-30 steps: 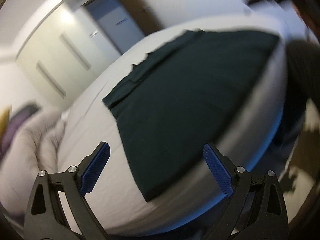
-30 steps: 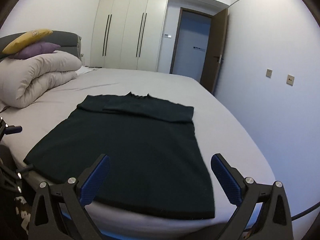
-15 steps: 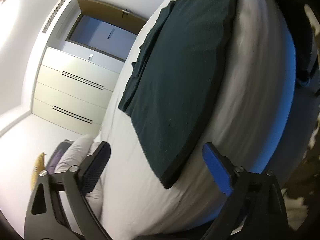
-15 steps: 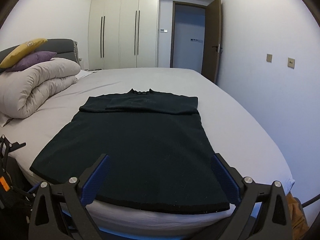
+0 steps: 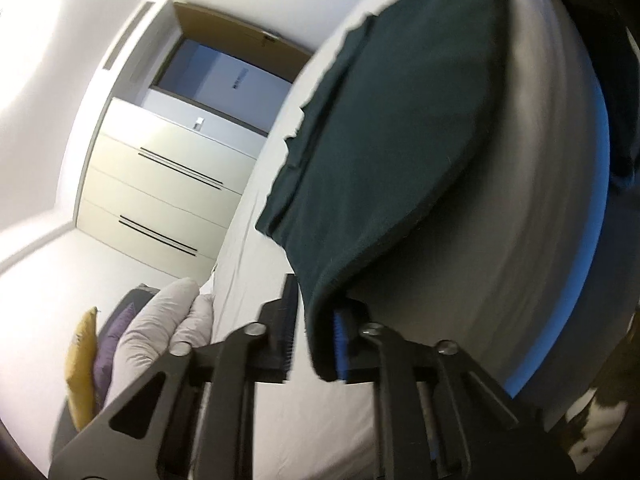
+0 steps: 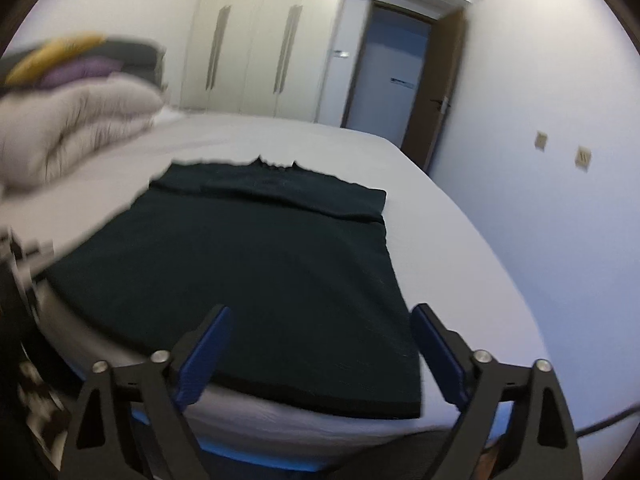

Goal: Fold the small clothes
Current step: 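Grasp the sweater hem edge with both grippers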

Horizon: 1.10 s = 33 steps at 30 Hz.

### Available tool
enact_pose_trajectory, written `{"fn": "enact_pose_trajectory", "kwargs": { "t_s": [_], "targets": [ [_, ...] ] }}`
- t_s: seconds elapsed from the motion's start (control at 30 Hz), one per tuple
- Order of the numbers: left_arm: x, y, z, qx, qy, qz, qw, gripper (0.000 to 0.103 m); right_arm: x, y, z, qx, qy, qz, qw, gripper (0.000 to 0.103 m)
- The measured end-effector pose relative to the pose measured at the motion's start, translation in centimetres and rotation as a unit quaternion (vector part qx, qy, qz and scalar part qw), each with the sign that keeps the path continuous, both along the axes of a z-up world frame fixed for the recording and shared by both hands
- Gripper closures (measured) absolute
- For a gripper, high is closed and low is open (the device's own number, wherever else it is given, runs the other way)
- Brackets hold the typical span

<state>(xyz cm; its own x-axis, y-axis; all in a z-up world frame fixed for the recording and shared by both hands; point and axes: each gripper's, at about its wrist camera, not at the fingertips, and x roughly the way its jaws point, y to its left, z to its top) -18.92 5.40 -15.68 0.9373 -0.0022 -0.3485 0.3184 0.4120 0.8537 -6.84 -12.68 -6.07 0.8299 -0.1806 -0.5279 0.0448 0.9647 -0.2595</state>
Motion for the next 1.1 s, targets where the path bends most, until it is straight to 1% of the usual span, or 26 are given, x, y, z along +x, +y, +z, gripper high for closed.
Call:
{"fn": "enact_pose_trajectory", "kwargs": {
  "t_s": [0.03,0.1,0.17,0.23,0.33,0.4,0.57,0.67,0.77,0.83,0.93,1.03,1.1],
  "targets": [
    [0.2,0.0,0.4,-0.008,0.0,0.001,1.0,0.099,-0.2,0.1,-0.2,-0.016,0.006,0.006,1.0,0.016],
    [0.6,-0.1,1.1,-0.025,0.003,0.002,0.9997,0.099,-0.6,0.3,-0.8,-0.06,0.022,0.019,0.998,0.02],
    [1.0,-0.3,1.8,-0.04,0.007,0.003,0.9992,0.099,-1.0,0.4,-1.6,-0.101,0.041,0.032,0.994,0.026],
    [1.2,-0.5,2.5,-0.053,0.006,0.003,0.9986,0.1,-1.2,0.2,-2.3,-0.129,0.058,0.038,0.989,0.027],
    [1.8,-0.3,4.0,-0.086,0.007,0.013,0.9962,0.1,-1.4,0.2,-3.6,-0.157,0.081,0.046,0.983,0.032],
    [2.1,-0.1,5.1,-0.106,0.006,0.022,0.9941,0.1,-1.4,0.6,-4.7,-0.19,0.096,0.058,0.975,0.034],
    [2.9,0.0,7.6,-0.14,0.002,0.029,0.9898,0.1,-0.8,2.1,-7.6,-0.269,0.12,0.084,0.952,0.035],
    [3.3,-0.1,8.7,-0.153,0.004,0.028,0.9878,0.1,0.0,2.2,-9.0,-0.302,0.133,0.084,0.94,0.037],
    [3.6,-0.2,9.6,-0.165,0.006,0.03,0.9858,0.1,0.6,2.3,-9.9,-0.324,0.141,0.085,0.932,0.038],
    [3.7,-0.2,10.0,-0.171,0.007,0.031,0.9847,0.1,0.7,2.5,-10.3,-0.334,0.144,0.089,0.927,0.039],
    [3.8,-0.2,10.3,-0.175,0.007,0.031,0.984,0.1,0.7,2.9,-11.2,-0.36,0.146,0.091,0.917,0.041],
    [4.0,0.0,10.2,-0.177,0.009,0.034,0.9835,0.1,0.6,2.5,-11.2,-0.365,0.145,0.079,0.916,0.042],
    [4.1,0.2,10.0,-0.178,0.012,0.037,0.9833,0.1,0.4,1.9,-11.1,-0.372,0.145,0.065,0.915,0.046]
  ]
}}
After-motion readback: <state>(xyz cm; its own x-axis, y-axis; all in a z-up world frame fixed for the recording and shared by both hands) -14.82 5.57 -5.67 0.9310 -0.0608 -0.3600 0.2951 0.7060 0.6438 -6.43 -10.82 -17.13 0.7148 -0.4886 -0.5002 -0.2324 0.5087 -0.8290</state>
